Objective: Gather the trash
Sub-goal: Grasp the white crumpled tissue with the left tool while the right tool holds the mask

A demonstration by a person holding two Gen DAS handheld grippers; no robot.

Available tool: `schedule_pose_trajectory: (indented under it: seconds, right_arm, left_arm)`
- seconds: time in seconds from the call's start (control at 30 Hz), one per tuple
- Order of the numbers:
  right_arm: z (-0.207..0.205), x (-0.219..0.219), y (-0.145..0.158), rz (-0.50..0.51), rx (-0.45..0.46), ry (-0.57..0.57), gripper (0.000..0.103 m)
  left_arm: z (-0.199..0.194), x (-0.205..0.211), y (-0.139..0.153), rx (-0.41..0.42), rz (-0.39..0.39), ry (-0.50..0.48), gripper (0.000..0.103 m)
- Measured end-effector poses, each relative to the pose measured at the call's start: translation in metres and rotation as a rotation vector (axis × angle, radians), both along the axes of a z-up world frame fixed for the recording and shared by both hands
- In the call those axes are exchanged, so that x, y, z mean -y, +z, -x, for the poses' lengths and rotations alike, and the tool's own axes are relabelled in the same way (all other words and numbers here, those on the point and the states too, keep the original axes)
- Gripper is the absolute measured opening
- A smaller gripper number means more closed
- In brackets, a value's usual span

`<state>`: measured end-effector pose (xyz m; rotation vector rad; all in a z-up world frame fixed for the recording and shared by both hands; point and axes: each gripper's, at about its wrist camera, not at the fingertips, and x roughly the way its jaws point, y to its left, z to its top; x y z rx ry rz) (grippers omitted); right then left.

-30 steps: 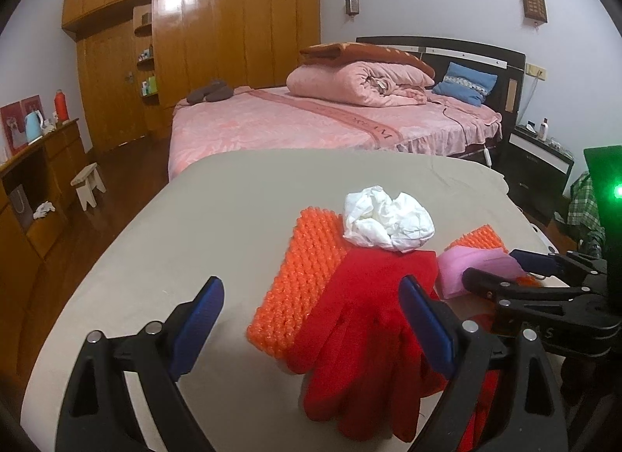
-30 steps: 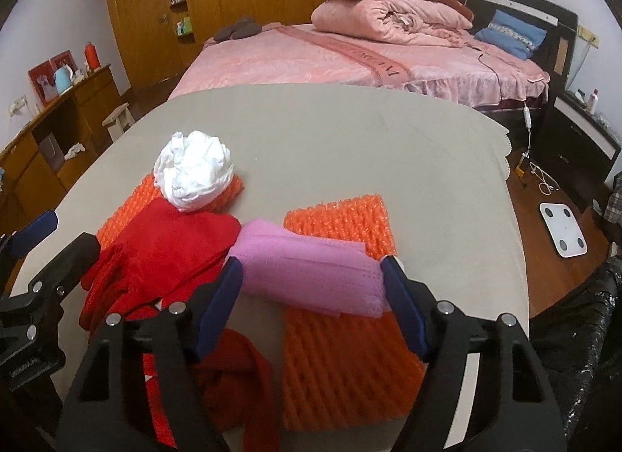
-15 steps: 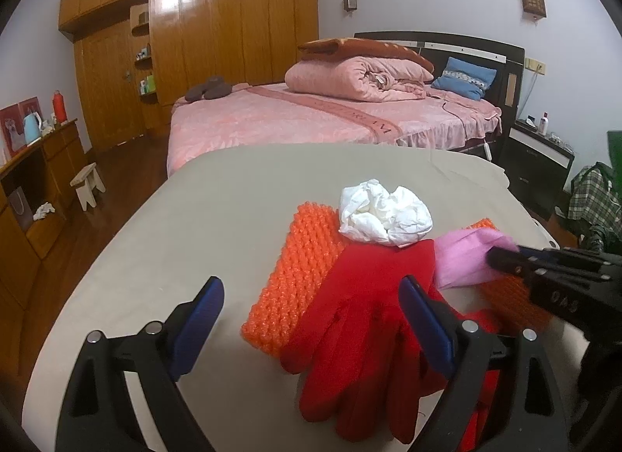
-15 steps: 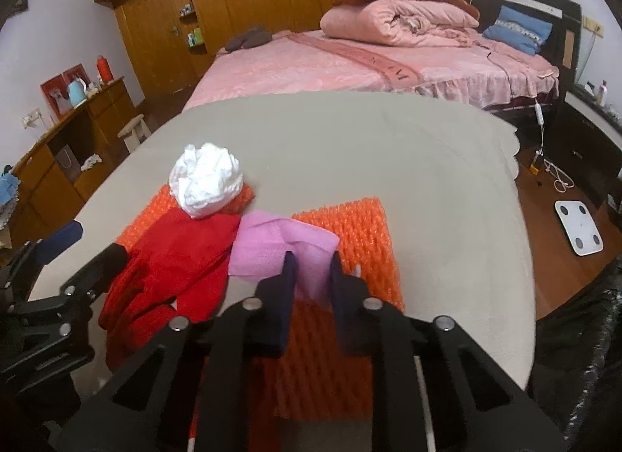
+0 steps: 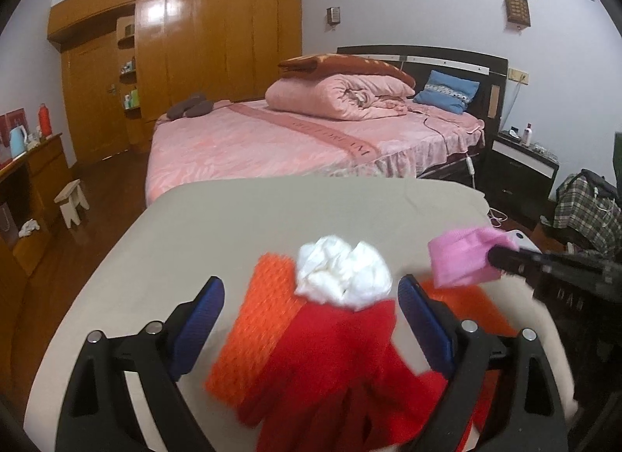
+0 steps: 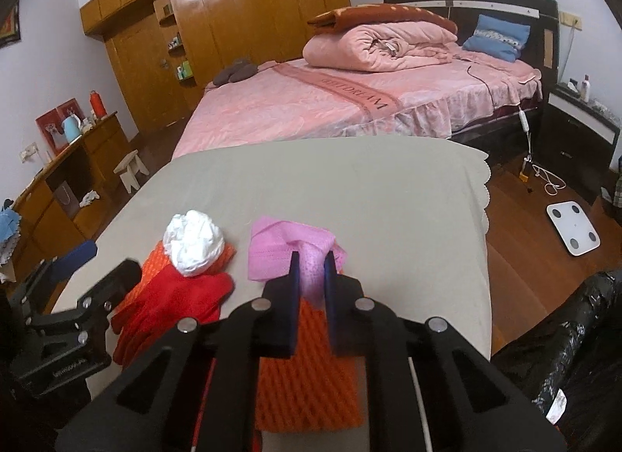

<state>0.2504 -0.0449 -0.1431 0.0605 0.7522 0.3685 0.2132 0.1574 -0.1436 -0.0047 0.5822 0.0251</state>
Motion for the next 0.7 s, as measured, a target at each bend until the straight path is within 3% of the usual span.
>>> schedule_pose_trajectory:
  seconds: [0.47, 0.7]
  right_arm:
    - [-0.002, 0.007, -0.01, 0.001, -0.018, -0.023, 0.01]
    - [0.001, 0.007, -0.012, -0.005, -0.026, -0.024, 0.01]
  left_arm:
    - [-0.052, 0.004, -0.029, -0.119, 0.057, -0.006, 0.086]
    - [-0.05, 0.006, -0.035, -0.131, 0.066, -0.056, 0.047]
